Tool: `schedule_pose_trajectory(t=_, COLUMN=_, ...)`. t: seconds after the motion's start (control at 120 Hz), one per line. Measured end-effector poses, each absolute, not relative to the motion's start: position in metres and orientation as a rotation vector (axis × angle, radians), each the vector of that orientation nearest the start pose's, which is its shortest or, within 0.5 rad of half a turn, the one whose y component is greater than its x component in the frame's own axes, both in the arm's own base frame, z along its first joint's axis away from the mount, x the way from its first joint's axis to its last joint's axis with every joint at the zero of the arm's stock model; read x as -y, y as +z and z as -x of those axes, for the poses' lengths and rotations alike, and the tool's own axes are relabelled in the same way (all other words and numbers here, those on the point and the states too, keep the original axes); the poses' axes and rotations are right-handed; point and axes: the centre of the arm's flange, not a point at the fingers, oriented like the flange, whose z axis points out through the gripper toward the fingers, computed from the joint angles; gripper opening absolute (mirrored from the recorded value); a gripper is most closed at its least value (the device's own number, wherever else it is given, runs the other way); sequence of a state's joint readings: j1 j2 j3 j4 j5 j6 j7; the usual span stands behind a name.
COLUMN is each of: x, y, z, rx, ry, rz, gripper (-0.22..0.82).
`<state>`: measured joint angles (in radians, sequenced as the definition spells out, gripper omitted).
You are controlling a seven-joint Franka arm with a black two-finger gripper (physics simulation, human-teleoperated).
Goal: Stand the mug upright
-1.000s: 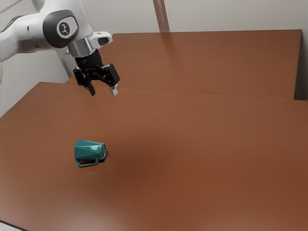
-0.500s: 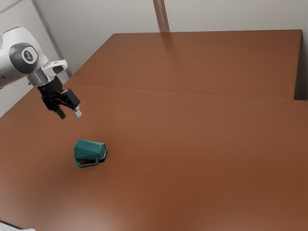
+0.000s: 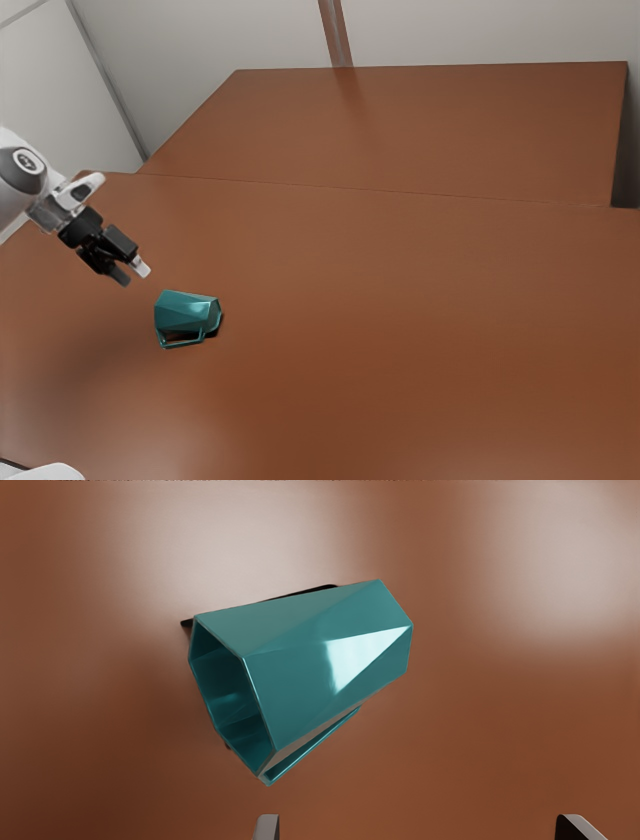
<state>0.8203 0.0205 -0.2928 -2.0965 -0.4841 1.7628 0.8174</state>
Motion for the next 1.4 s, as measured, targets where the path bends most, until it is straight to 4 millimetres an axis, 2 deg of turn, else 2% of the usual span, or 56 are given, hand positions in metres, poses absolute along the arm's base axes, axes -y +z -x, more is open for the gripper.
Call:
schedule_pose_trajectory(t=0.15, x=-0.238, y=0.365, z=-0.463, rx=0.121, ry=0.053, rz=-2.471, gripper=0.60)
schedule_pose_trajectory(t=0.417, x=-0.252, y=0.332, z=-0.469, rx=0.080, ry=0.135, rz=-2.344, gripper=0.60)
schedule_pose_trajectory(t=0.717, x=-0.247, y=0.300, z=-0.470, rx=0.053, ry=0.158, rz=-2.242, gripper=0.60)
schedule_pose_trajectory(t=0.942, x=-0.244, y=0.285, z=-0.471, rx=0.047, ry=0.165, rz=-2.200, gripper=0.60)
schedule_pose_trajectory(t=1.075, x=-0.241, y=0.276, z=-0.471, rx=0.032, ry=0.171, rz=-2.168, gripper=0.50)
schedule_pose_trajectory(t=1.242, x=-0.239, y=0.266, z=-0.470, rx=0.022, ry=0.172, rz=-2.137, gripper=0.28)
schedule_pose_trajectory(t=1.4, x=-0.240, y=0.266, z=-0.469, rx=0.025, ry=0.176, rz=-2.124, gripper=0.09)
